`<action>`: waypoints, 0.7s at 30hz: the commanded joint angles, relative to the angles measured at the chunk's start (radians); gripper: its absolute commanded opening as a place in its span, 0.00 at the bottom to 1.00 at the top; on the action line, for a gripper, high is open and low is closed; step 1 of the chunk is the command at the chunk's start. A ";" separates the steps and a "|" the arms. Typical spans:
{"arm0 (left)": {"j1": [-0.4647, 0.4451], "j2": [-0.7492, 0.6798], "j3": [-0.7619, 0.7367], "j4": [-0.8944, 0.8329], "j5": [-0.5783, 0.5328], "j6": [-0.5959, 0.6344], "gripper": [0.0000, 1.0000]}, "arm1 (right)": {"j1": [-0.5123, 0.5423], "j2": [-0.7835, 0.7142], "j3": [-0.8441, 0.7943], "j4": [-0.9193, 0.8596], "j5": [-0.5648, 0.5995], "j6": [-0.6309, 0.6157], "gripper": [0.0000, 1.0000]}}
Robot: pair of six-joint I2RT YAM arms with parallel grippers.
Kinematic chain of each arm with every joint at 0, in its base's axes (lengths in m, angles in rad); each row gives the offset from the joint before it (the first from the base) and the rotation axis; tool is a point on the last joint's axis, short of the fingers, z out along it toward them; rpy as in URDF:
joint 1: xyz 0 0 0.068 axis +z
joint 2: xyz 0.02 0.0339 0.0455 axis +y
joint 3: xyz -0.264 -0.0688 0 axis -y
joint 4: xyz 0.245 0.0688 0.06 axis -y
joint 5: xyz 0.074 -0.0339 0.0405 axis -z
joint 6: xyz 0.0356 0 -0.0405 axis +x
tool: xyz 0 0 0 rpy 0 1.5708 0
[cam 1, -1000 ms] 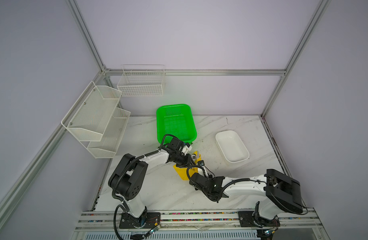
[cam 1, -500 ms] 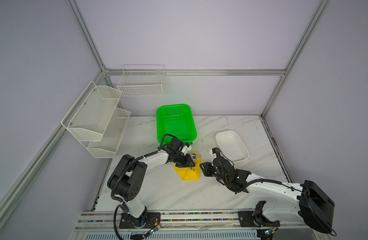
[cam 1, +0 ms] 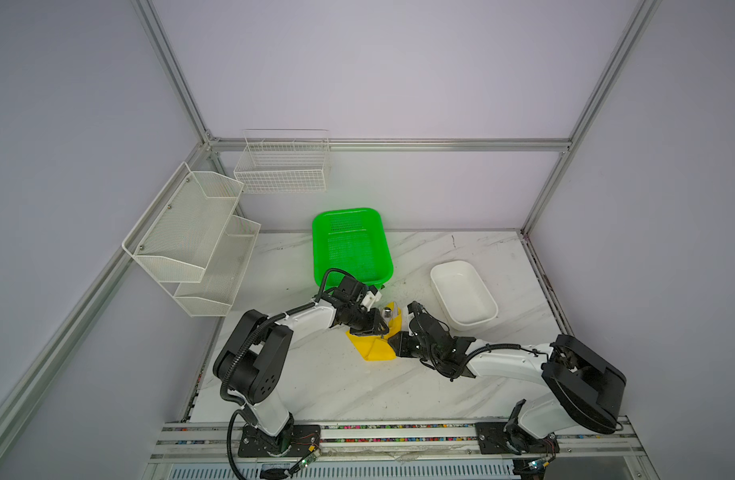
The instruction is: Place the utensils on the paper napkin and roll it up
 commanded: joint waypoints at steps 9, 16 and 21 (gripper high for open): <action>0.018 -0.087 -0.045 0.022 -0.033 -0.044 0.47 | -0.005 0.085 0.045 0.060 -0.152 -0.084 0.14; 0.019 -0.058 -0.015 -0.003 -0.029 -0.028 0.52 | -0.004 0.089 0.044 0.075 -0.150 -0.083 0.16; 0.019 -0.049 -0.015 -0.020 -0.017 0.005 0.51 | -0.005 0.082 0.039 0.080 -0.146 -0.078 0.17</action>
